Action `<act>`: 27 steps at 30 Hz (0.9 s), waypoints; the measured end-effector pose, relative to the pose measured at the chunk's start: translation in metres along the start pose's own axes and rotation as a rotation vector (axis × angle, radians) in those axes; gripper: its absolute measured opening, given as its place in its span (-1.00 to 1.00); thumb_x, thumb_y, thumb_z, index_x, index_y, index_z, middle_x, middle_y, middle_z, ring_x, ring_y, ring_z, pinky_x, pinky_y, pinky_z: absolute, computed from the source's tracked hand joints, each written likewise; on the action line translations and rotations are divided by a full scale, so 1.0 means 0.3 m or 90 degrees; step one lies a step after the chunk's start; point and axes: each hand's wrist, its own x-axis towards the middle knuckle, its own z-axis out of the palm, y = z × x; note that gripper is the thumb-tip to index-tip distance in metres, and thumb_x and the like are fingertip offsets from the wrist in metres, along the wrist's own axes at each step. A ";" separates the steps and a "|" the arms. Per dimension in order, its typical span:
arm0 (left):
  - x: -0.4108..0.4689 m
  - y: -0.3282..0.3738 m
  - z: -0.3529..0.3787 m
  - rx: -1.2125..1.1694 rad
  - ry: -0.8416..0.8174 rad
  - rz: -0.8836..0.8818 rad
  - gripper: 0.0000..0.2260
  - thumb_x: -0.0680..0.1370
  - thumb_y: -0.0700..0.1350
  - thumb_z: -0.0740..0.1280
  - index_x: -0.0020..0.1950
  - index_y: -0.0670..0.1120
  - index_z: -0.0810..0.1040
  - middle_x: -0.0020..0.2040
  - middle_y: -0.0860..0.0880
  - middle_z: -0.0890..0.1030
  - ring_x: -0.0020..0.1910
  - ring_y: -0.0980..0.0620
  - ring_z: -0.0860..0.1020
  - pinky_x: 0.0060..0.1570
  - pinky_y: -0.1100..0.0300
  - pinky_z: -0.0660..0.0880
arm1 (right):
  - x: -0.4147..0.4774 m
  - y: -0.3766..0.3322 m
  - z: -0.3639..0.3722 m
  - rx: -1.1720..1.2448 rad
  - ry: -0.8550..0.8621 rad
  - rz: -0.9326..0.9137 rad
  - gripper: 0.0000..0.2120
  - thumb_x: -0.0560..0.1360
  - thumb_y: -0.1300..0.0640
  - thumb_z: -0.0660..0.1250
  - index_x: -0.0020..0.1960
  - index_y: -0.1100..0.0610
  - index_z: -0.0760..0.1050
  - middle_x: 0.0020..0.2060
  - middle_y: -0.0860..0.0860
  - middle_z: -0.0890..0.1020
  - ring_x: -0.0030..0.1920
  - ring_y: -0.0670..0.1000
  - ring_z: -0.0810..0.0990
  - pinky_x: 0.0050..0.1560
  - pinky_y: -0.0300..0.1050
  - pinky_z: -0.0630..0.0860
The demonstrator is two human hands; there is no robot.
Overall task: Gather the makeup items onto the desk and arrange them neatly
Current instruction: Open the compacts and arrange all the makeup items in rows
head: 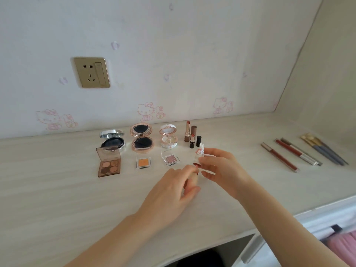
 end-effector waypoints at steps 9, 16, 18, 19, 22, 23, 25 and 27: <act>0.099 0.018 0.098 0.168 -0.025 0.004 -0.69 0.59 0.16 0.18 0.29 0.11 0.40 -0.06 0.10 0.45 0.00 0.05 0.31 0.05 0.17 0.35 | 0.123 -0.063 -0.078 -0.176 0.000 0.099 -0.76 0.40 0.28 0.39 0.06 0.21 0.62 -0.17 0.10 0.69 -0.12 0.05 0.63 -0.18 -0.14 0.43; 0.089 -0.021 0.111 0.159 0.036 -0.042 -0.73 0.54 0.20 0.21 0.17 0.13 0.47 -0.17 0.18 0.44 -0.02 0.07 0.29 0.12 0.22 0.24 | 0.183 -0.064 -0.022 -0.246 -0.003 0.115 -0.75 0.39 0.29 0.38 0.07 0.23 0.60 -0.13 0.11 0.65 -0.15 0.09 0.61 -0.37 -0.19 0.35; 0.094 -0.024 0.114 0.158 0.043 -0.051 -0.70 0.53 0.22 0.23 0.20 0.15 0.45 -0.16 0.18 0.46 0.00 0.07 0.31 0.14 0.20 0.25 | 0.197 -0.068 -0.008 -0.268 -0.001 0.128 -0.74 0.39 0.29 0.38 0.08 0.23 0.60 -0.11 0.11 0.64 -0.16 0.09 0.59 -0.38 -0.19 0.35; 0.096 -0.025 0.116 0.158 0.044 -0.055 -0.68 0.53 0.23 0.22 0.23 0.16 0.44 -0.15 0.18 0.48 0.00 0.06 0.32 0.14 0.19 0.27 | 0.203 -0.071 -0.002 -0.284 0.000 0.134 -0.73 0.38 0.28 0.38 0.08 0.23 0.59 -0.11 0.11 0.64 -0.17 0.08 0.58 -0.39 -0.20 0.35; 0.101 -0.029 0.121 0.154 0.047 -0.066 -0.65 0.51 0.25 0.20 0.24 0.16 0.44 -0.13 0.15 0.52 0.01 0.04 0.34 0.16 0.15 0.30 | 0.217 -0.078 0.012 -0.323 0.003 0.144 -0.72 0.38 0.27 0.40 0.09 0.24 0.59 -0.14 0.10 0.61 -0.26 0.05 0.54 -0.39 -0.21 0.35; 0.101 -0.030 0.122 0.152 0.047 -0.069 -0.64 0.51 0.25 0.21 0.25 0.16 0.44 -0.13 0.14 0.52 0.02 0.04 0.35 0.17 0.14 0.30 | 0.221 -0.079 0.017 -0.335 0.004 0.148 -0.72 0.37 0.28 0.40 0.09 0.24 0.59 -0.17 0.10 0.61 -0.29 0.03 0.53 -0.39 -0.21 0.35; 0.101 -0.032 0.124 0.152 0.044 -0.072 -0.63 0.51 0.25 0.21 0.27 0.16 0.44 -0.11 0.13 0.51 0.03 0.03 0.34 0.18 0.14 0.29 | 0.229 -0.081 0.024 -0.357 0.006 0.155 -0.72 0.36 0.30 0.40 0.08 0.26 0.59 -0.25 0.09 0.57 -0.36 0.01 0.48 -0.41 -0.20 0.33; 0.101 -0.034 0.126 0.155 0.034 -0.081 -0.62 0.52 0.26 0.21 0.29 0.18 0.42 -0.08 0.12 0.49 0.04 0.03 0.33 0.19 0.15 0.27 | 0.233 -0.080 0.028 -0.377 0.008 0.158 -0.72 0.36 0.30 0.41 0.07 0.27 0.59 -0.29 0.09 0.54 -0.39 0.00 0.45 -0.42 -0.19 0.32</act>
